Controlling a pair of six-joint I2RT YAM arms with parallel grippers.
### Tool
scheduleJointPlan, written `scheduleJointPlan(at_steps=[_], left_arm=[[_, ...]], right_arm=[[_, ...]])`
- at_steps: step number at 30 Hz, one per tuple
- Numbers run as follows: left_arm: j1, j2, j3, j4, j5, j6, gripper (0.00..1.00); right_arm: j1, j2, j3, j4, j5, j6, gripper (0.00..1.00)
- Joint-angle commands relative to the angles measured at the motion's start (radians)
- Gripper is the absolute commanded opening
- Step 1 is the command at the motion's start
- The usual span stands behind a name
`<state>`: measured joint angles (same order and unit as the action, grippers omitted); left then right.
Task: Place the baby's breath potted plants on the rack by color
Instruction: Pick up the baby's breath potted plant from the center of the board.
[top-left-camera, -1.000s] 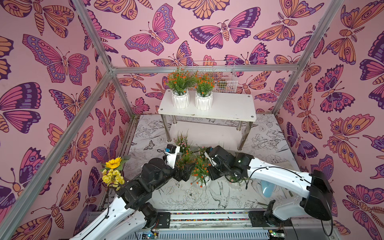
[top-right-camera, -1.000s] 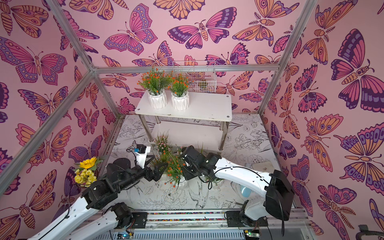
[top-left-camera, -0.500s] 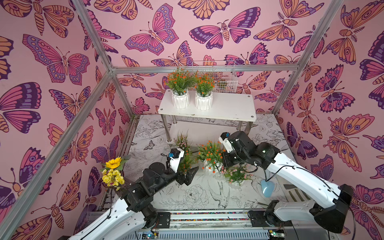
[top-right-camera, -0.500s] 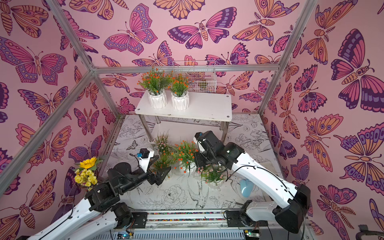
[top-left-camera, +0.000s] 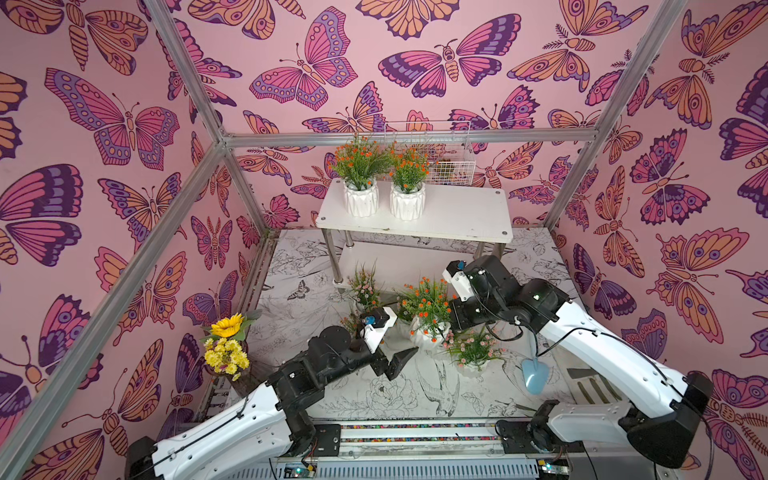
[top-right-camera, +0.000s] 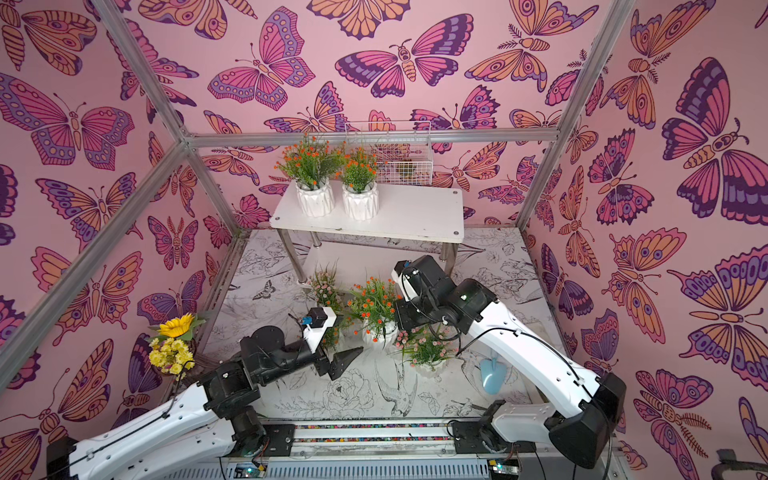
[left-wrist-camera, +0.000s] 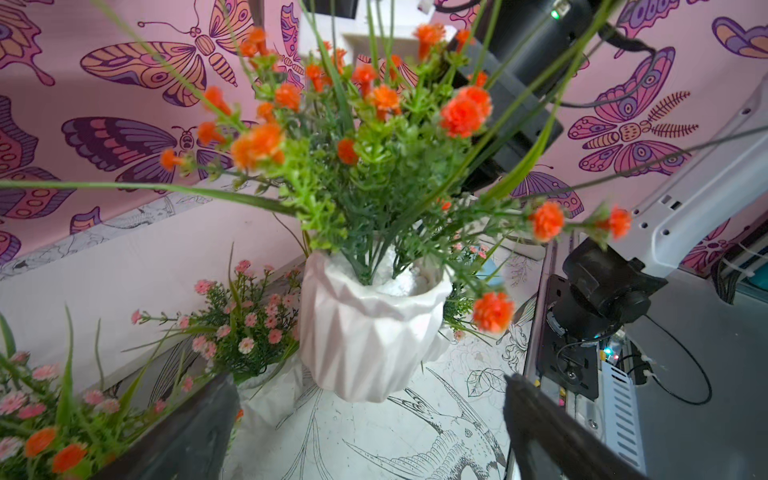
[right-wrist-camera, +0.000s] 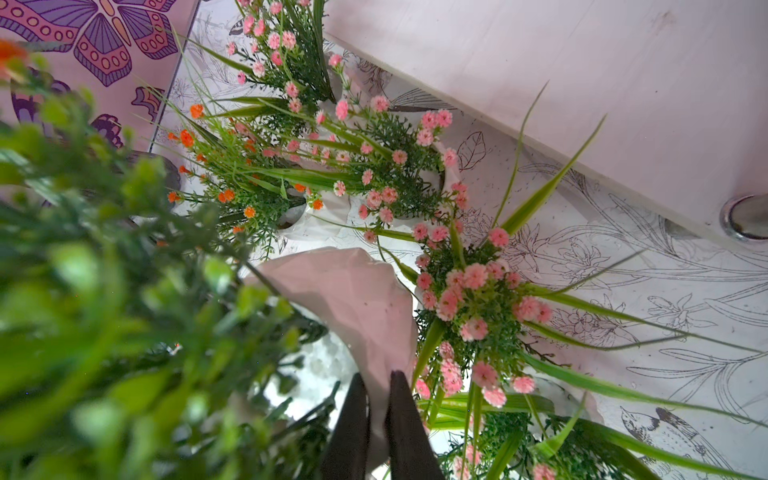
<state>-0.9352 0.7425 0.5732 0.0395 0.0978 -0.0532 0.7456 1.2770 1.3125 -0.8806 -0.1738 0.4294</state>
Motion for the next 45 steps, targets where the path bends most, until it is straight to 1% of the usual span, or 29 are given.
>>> scheduleJointPlan(at_steps=[1,5,7,12,23,33,41,43,45], left_arm=[[-0.018,0.049,0.015,0.093,-0.001,0.056,1.00],[-0.048,0.142,0.070,0.105,-0.024,0.066,1.00],[-0.070,0.190,0.099,0.106,-0.059,0.071,1.00],[-0.097,0.271,0.153,0.112,-0.087,0.072,1.00],[-0.101,0.370,0.202,0.111,-0.104,0.032,1.00],[-0.101,0.416,0.212,0.122,-0.119,0.029,1.00],[-0.102,0.425,0.214,0.122,-0.124,0.033,0.90],[-0.101,0.428,0.214,0.119,-0.121,0.035,0.86],[-0.101,0.432,0.215,0.121,-0.115,0.036,0.80]], right_arm=[[-0.008,-0.010,0.053,0.040,-0.033,-0.005,0.00],[-0.008,-0.008,0.048,0.055,-0.055,-0.003,0.00],[-0.008,-0.007,0.047,0.060,-0.059,-0.003,0.00],[-0.008,0.000,0.043,0.068,-0.073,-0.003,0.00],[-0.008,-0.002,0.048,0.069,-0.074,-0.008,0.00],[-0.008,-0.006,0.046,0.068,-0.074,-0.011,0.00],[-0.009,-0.011,0.041,0.070,-0.074,-0.012,0.00],[-0.008,-0.014,0.040,0.072,-0.075,-0.012,0.00],[-0.011,-0.015,0.035,0.075,-0.077,-0.012,0.00]])
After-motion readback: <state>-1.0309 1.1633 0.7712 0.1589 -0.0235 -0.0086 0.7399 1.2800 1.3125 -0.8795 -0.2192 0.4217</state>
